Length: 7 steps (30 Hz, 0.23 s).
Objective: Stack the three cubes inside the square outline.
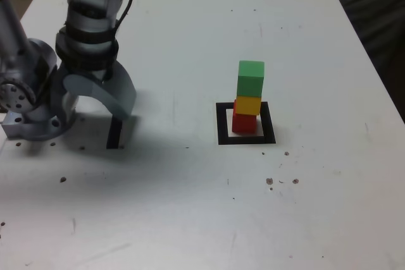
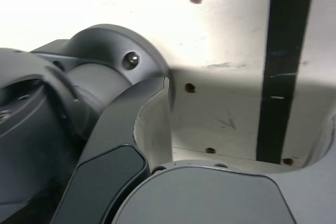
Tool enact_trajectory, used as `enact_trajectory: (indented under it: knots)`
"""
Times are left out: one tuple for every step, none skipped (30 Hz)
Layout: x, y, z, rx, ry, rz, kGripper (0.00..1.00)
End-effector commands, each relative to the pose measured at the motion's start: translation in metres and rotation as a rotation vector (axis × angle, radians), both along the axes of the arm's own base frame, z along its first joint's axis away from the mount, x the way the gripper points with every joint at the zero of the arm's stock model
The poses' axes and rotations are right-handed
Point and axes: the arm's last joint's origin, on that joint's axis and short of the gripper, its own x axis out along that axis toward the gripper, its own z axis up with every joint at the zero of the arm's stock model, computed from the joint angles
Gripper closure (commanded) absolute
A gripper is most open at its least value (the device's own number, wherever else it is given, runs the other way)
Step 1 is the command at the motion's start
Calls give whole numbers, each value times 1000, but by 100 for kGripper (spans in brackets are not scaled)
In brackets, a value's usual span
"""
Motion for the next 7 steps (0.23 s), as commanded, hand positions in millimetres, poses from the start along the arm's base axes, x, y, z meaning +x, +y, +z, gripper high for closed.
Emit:
enact_trajectory:
  knots:
    - [1,0,-1,0,-4,-3,0]
    - [1,0,-1,0,-9,-3,0]
    - [2,0,-2,0,-13,-3,0]
    - [2,0,-2,0,-16,-3,0]
    - [2,0,-2,0,-18,-3,0]
    - [3,0,-2,-1,-20,-3,0]
    - [3,0,-3,-1,-21,-3,0]
